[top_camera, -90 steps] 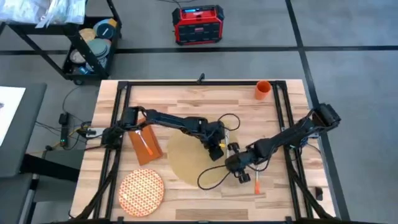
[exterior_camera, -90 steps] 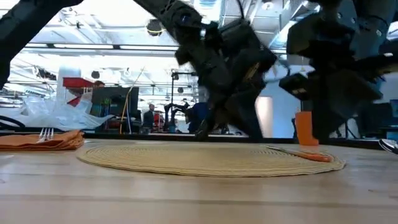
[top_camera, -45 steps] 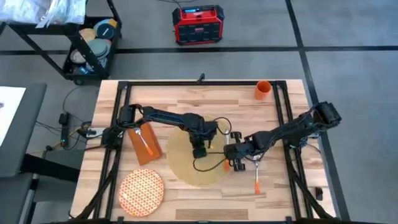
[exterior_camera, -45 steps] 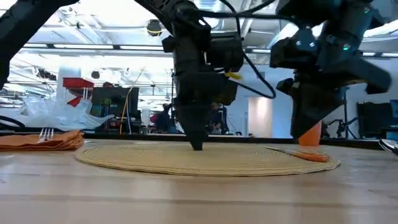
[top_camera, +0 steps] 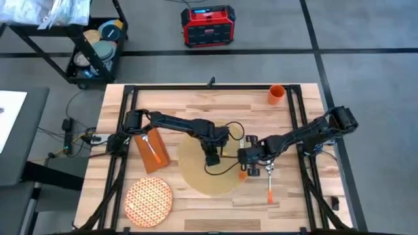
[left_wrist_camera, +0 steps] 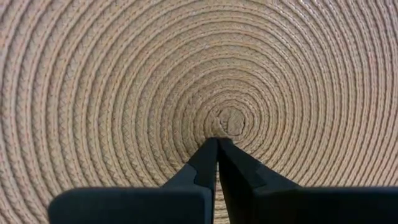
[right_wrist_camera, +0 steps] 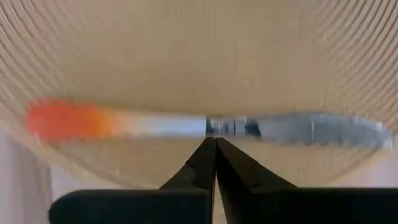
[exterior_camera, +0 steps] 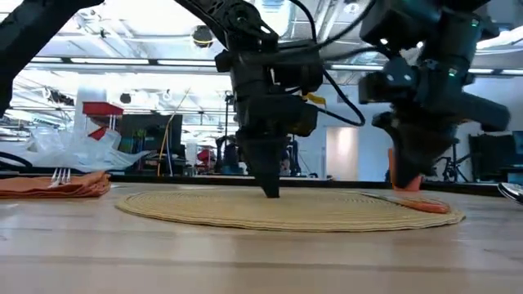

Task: Set table place
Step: Adjust the table knife

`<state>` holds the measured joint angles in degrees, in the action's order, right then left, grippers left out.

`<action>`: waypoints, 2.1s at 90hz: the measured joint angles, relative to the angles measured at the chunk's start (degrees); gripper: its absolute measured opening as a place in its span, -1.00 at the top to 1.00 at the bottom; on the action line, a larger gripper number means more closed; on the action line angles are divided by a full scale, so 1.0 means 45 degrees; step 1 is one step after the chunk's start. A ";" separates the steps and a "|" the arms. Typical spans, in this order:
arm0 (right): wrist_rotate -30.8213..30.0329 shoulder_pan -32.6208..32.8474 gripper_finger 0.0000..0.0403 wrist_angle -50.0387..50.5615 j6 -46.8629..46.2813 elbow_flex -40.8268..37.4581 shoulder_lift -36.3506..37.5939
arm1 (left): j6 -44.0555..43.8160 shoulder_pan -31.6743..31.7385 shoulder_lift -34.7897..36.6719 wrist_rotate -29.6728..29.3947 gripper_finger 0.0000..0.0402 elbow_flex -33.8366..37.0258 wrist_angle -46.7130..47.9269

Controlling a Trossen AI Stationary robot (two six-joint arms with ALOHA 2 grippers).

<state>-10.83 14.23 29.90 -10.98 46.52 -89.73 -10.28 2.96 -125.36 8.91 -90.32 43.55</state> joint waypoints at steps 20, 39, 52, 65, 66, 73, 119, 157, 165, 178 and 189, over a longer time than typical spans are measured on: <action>0.0045 0.0394 1.00 -0.0368 -0.0230 -0.0332 0.0000 | -0.0136 -0.0005 -0.0010 -0.0011 1.00 0.0005 -0.0388; 0.0083 0.0426 1.00 -0.0535 -0.0505 -0.0665 -0.0007 | -0.0148 -0.0005 -0.0010 0.0097 1.00 0.0015 -0.0383; 0.0083 0.0295 1.00 -0.0831 -0.0510 -0.0665 -0.0010 | -0.0044 -0.0005 -0.0010 0.0107 1.00 0.0015 -0.0528; 0.0087 0.0140 1.00 -0.1364 -0.0554 -0.0665 -0.0010 | -0.0068 -0.0005 -0.0010 0.0126 1.00 0.0015 -0.0790; 0.0087 0.0127 1.00 -0.1406 -0.0554 -0.0665 -0.0010 | -0.0068 -0.0005 -0.0010 0.0132 1.00 0.0015 -0.0812; 0.0085 -0.0004 1.00 -0.1599 -0.0549 -0.0665 -0.0010 | -0.0084 -0.0005 -0.0010 0.0225 1.00 0.0015 -0.0918; -0.0531 0.0324 1.00 -0.0629 -0.0851 -0.0404 0.0489 | -0.0231 -0.0005 -0.0010 0.0262 1.00 0.0024 -0.1187; -0.0573 0.0059 1.00 -0.0943 -0.1137 -0.1216 0.0301 | -0.0529 -0.0010 -0.0019 0.0267 1.00 0.0024 -0.1729; -0.0570 0.0050 1.00 -0.1234 -0.1132 -0.1252 0.0301 | -0.0417 -0.0010 -0.0019 0.0279 1.00 0.0024 -0.1720; -0.0297 0.0047 1.00 -0.1980 -0.0948 -0.1276 0.0285 | -0.0413 -0.0010 -0.0019 0.0277 1.00 0.0024 -0.1758; -0.0194 0.0050 1.00 -0.2268 -0.0925 -0.1277 0.0277 | -0.0587 -0.0005 -0.0022 0.0277 1.00 0.0024 -0.1956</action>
<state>-11.70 14.46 19.69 -15.14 40.77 -88.49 -12.92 2.94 -125.46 10.15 -90.21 34.75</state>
